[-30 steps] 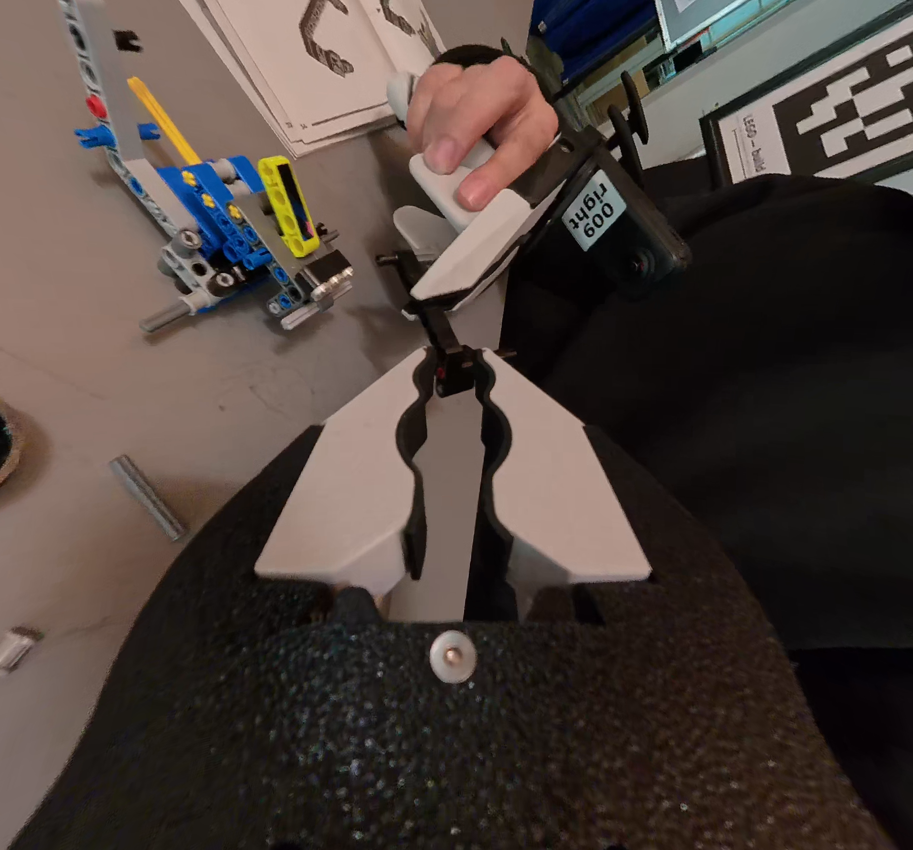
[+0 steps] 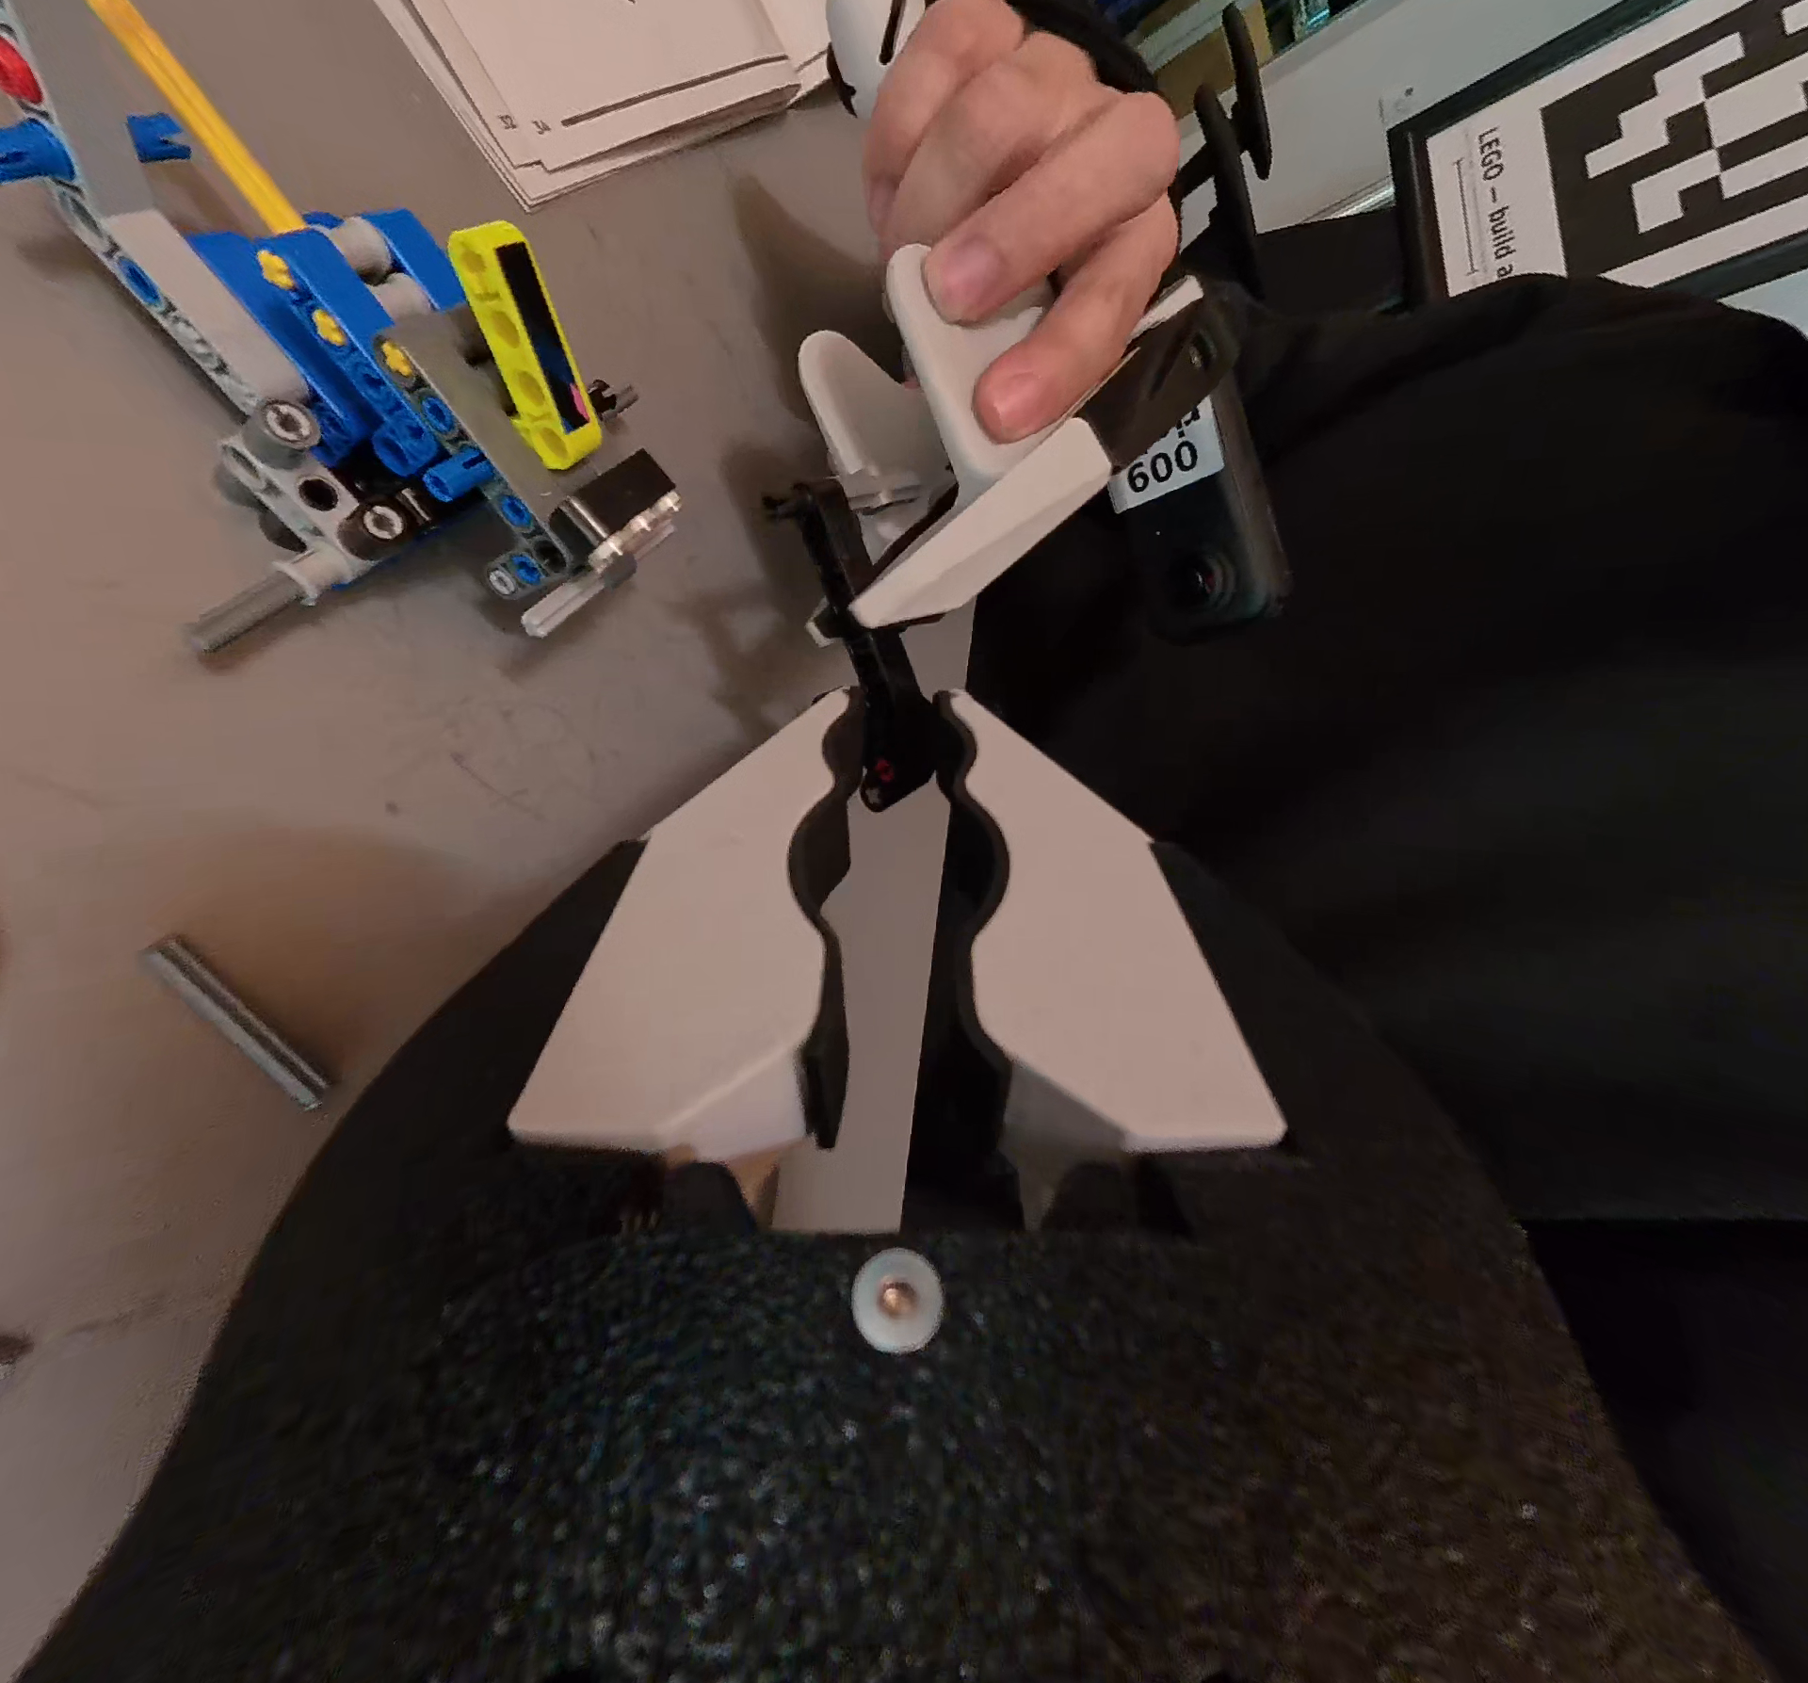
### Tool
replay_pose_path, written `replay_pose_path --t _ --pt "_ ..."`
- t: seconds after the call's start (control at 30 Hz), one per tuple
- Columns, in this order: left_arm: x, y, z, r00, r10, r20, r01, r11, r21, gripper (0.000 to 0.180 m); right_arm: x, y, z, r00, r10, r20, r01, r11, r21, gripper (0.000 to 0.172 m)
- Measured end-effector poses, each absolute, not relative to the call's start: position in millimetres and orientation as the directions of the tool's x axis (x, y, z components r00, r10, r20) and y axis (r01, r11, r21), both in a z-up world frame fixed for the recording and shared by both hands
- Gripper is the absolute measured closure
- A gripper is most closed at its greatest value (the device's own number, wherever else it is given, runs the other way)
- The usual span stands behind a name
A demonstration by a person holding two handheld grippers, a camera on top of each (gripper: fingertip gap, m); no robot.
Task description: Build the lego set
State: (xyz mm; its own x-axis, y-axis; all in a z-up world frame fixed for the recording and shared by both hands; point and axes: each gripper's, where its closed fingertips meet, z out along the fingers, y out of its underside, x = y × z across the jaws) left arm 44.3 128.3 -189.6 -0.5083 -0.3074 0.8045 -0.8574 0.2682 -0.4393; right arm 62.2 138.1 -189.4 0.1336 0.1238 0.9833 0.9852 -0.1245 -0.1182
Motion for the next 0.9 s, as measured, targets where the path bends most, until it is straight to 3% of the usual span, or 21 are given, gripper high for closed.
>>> replay_pose_path --t 0.33,0.5,0.63,0.73,0.77,0.83,0.9 --pt "45 126 -196 -0.423 -0.252 0.870 -0.897 0.252 -0.362 0.173 58 140 -194 -0.002 0.145 0.989 0.993 -0.115 0.019 0.167" --pt "52 127 -195 -0.380 -0.253 0.890 -0.922 0.182 -0.342 0.174 64 140 -192 0.083 0.132 0.988 0.989 -0.136 -0.065 0.166" --pt "64 140 -191 -0.338 -0.261 0.904 -0.940 0.044 -0.338 0.175 68 132 -169 0.254 0.064 0.965 0.965 -0.077 -0.249 0.152" --pt "80 162 -195 -0.267 -0.296 0.917 -0.942 -0.119 -0.313 0.175 89 123 -147 0.616 0.078 0.784 0.787 -0.044 -0.615 0.127" --pt "84 167 -197 -0.240 -0.300 0.923 -0.941 -0.161 -0.297 0.175 97 122 -148 0.705 0.127 0.697 0.707 -0.058 -0.705 0.127" --pt "90 174 -202 -0.197 -0.309 0.930 -0.937 -0.219 -0.271 0.175 114 124 -155 0.812 0.199 0.549 0.577 -0.128 -0.807 0.116" --pt "93 175 -206 -0.181 -0.329 0.927 -0.936 -0.233 -0.265 0.175 121 125 -170 0.849 0.304 0.432 0.503 -0.217 -0.836 0.105"
